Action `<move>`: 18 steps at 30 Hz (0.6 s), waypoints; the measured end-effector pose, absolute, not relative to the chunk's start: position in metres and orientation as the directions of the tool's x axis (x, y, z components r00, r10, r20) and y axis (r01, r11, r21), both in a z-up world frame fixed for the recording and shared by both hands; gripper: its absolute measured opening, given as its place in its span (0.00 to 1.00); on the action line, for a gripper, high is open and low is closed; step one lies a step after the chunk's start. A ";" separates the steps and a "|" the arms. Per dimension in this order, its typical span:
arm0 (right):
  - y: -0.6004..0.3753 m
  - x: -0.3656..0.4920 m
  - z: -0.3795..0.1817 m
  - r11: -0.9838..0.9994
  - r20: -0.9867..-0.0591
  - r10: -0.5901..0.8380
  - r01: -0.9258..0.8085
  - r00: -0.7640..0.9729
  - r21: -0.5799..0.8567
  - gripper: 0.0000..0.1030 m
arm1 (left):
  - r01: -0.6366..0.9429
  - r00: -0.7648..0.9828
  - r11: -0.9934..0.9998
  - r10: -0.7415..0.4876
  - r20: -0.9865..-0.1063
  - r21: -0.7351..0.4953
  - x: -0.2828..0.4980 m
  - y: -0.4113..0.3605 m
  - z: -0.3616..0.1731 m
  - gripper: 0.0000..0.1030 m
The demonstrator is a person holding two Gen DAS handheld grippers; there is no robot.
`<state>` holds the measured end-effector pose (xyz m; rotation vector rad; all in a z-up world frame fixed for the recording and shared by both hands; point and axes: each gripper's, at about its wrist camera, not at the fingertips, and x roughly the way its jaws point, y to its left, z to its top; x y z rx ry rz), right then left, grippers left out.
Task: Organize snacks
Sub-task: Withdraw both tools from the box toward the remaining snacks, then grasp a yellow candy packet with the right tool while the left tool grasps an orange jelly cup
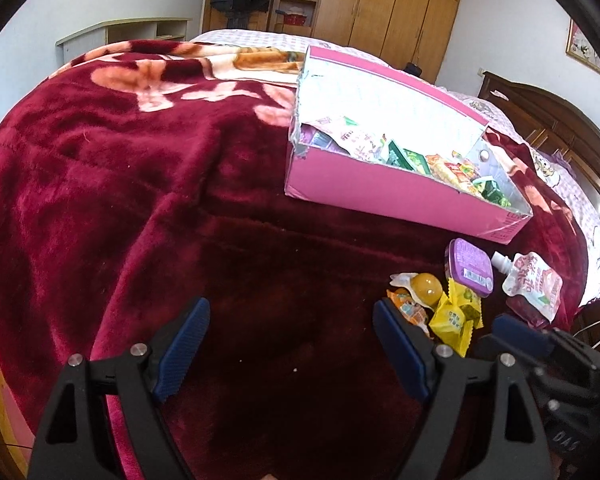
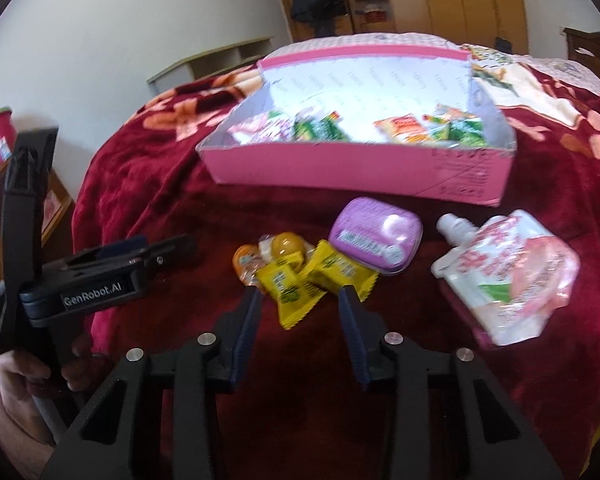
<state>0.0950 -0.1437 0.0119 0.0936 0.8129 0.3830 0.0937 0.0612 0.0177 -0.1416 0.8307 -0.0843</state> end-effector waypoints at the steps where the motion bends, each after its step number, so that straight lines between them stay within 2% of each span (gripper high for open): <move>1: -0.141 0.096 0.010 0.926 -0.694 0.370 -0.301 0.618 0.226 0.40 | 0.019 0.671 0.987 -0.132 -0.729 -0.160 0.093 0.062 0.017 0.85; 14: -0.129 0.121 -0.010 0.928 -0.710 0.365 -0.296 0.603 0.226 0.40 | 0.016 0.668 0.984 -0.144 -0.730 -0.179 0.094 0.068 0.013 0.85; 15: -0.129 0.121 -0.011 0.928 -0.708 0.366 -0.295 0.604 0.227 0.39 | 0.019 0.668 0.984 -0.145 -0.730 -0.178 0.094 0.068 0.013 0.85; 18: -0.131 0.119 -0.011 0.931 -0.702 0.359 -0.290 0.615 0.222 0.26 | 0.025 0.666 0.984 -0.150 -0.730 -0.179 0.094 0.066 0.013 0.85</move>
